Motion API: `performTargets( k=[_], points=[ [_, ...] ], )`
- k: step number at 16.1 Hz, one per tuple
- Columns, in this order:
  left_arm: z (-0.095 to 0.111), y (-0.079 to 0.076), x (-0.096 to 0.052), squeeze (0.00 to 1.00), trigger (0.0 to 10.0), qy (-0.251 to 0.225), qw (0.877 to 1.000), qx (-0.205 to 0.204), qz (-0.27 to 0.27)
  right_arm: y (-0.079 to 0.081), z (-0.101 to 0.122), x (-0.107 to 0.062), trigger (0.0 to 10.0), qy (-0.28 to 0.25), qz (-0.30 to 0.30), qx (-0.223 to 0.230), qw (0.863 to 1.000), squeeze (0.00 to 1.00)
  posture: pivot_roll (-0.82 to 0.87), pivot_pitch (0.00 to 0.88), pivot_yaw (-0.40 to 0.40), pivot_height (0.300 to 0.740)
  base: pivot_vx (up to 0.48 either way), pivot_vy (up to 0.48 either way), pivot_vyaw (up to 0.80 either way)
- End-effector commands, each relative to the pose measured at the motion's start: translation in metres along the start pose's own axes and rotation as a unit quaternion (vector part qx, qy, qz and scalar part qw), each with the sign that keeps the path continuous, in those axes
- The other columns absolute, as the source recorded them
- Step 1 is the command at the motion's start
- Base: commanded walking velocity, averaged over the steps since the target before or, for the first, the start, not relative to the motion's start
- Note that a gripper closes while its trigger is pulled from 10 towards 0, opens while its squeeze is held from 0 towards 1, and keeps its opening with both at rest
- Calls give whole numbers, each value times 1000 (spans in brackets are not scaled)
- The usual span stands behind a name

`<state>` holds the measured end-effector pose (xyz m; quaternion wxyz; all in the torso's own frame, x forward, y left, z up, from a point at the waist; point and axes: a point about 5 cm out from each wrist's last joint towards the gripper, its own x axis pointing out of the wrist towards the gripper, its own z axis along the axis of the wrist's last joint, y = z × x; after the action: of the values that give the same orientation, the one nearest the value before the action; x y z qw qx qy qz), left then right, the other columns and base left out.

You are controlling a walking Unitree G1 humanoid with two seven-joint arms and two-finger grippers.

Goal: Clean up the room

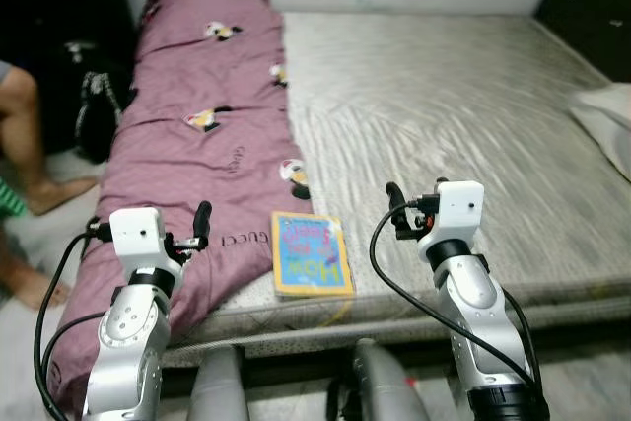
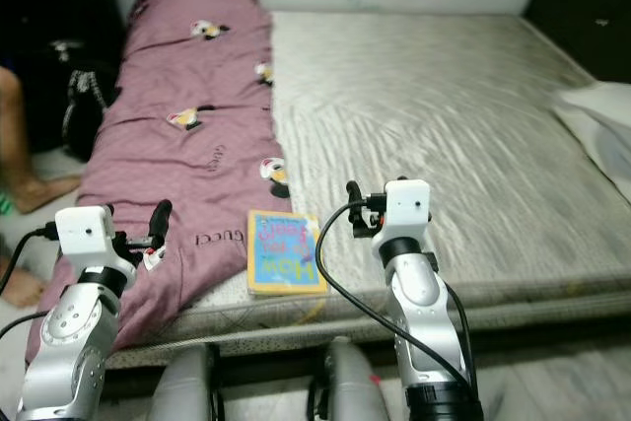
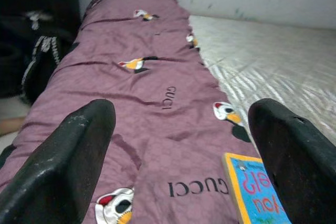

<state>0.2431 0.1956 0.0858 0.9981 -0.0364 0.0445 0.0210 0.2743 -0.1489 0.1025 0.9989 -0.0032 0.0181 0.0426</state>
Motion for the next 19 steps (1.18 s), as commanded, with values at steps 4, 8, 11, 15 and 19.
performTargets(
  k=[4,8,11,15,19],
  points=[
    [2,-1,4,0,10000,3,1000,-10,8,-3,0,1,10000,4,-4,-11,1000,0,19,0,-37,640,0,0,0],
    [0,-2,5,0,10000,10,1000,-15,7,-1,2,2,10000,-1,-2,-20,1000,0,17,0,-40,640,0,0,0],
    [-1,0,10,0,10000,22,1000,-17,-1,-2,2,1,10000,-1,-4,-18,1000,0,14,0,-43,625,0,0,0],
    [-3,4,25,0,10000,44,999,4,-21,-9,6,-8,10000,-4,1,-17,1000,0,11,0,-49,590,0,0,0],
    [-6,6,33,0,10000,58,998,9,-19,-22,5,-33,10000,20,4,-26,999,0,-40,25,-52,590,0,0,0]
  ],
)
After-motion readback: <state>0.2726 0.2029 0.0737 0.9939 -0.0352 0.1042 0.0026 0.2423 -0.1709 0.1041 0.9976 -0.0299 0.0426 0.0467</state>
